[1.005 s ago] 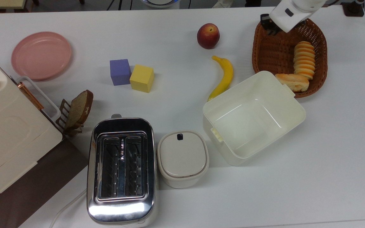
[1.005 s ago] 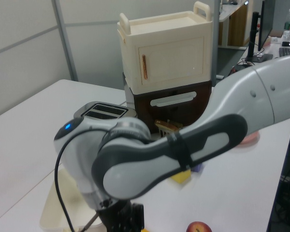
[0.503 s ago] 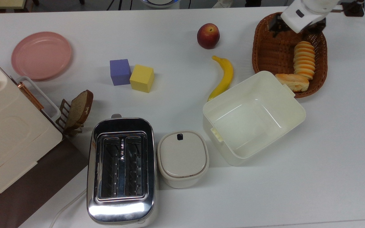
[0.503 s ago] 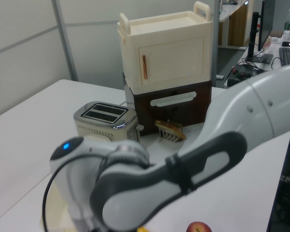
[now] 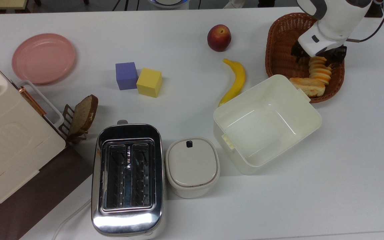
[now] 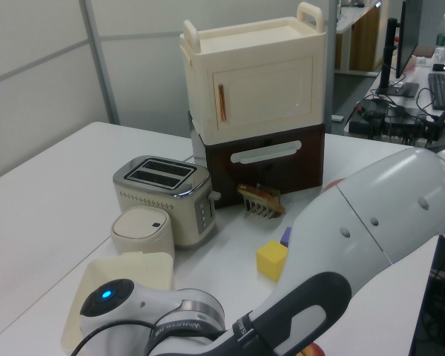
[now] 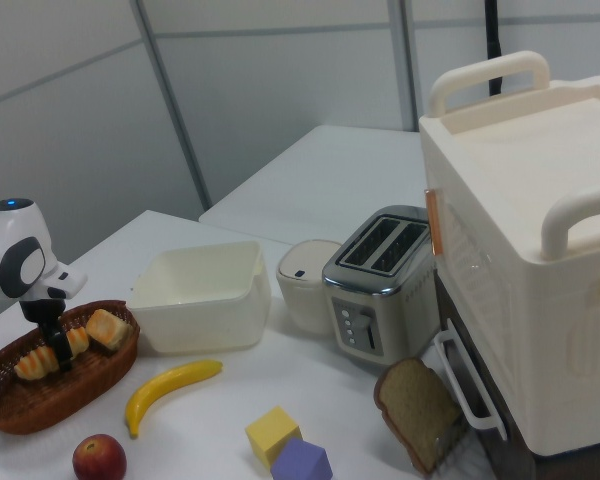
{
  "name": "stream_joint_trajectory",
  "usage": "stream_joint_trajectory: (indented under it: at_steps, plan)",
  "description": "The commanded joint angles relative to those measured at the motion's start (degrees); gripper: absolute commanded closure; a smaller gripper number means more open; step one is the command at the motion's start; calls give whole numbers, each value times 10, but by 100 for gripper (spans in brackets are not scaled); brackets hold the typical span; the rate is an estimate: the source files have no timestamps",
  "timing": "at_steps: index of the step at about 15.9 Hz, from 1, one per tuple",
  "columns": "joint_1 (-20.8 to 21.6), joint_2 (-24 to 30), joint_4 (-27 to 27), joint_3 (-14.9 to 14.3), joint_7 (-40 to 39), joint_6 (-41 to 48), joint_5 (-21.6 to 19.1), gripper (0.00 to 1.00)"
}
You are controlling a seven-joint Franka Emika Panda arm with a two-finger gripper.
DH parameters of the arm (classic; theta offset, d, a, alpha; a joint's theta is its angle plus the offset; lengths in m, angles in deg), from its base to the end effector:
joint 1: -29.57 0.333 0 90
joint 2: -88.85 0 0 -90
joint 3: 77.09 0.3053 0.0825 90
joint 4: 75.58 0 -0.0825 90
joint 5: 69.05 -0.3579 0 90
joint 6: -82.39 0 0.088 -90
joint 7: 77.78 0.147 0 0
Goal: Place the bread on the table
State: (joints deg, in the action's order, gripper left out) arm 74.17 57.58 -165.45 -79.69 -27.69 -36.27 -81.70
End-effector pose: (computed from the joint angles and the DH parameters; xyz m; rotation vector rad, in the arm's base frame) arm 0.4759 0.4585 0.2877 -3.0239 0.3729 0.2288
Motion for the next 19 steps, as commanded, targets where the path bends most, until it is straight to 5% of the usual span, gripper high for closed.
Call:
stream_joint_trajectory:
  at_steps: [1, 4, 8, 12, 19]
  plan:
    - [3, 1, -10, -3, 9, -28, -12, 0]
    - [6, 1, -11, -3, 9, -28, -11, 2]
    - [27, -10, -9, -3, 8, -32, -4, 36]
    - [29, -10, -10, -3, 11, -48, -6, 100]
    - [8, 48, -11, -5, 3, 19, -7, 100]
